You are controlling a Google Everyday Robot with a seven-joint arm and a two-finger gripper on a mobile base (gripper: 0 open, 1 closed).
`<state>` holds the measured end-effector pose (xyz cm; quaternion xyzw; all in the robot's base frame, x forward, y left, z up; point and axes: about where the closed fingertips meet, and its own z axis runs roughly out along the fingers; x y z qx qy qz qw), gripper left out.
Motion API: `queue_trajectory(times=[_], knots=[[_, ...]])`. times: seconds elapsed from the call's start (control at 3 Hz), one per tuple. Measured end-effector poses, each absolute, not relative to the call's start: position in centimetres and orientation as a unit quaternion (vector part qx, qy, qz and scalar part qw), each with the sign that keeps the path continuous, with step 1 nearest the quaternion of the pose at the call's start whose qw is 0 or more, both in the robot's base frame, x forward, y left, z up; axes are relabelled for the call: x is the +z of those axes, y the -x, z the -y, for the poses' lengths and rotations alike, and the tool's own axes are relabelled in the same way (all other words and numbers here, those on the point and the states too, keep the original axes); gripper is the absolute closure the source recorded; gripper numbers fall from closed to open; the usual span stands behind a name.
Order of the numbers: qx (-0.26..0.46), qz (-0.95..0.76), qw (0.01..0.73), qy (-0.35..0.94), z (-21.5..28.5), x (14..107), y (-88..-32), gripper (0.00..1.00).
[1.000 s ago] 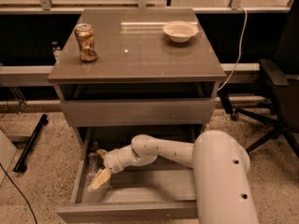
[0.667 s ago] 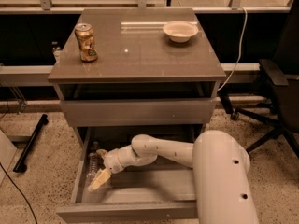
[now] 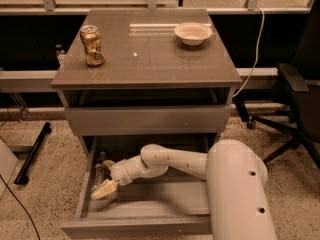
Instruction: Pick water bottle from middle drawer and place on counter
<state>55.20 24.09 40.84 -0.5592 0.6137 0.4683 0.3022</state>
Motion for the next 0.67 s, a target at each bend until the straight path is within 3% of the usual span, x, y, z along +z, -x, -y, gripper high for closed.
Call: queue_trajectory(times=[0.67], knots=[[0.468, -0.614, 0.302, 0.559, -23.94, 40.84, -55.20, 0.72]])
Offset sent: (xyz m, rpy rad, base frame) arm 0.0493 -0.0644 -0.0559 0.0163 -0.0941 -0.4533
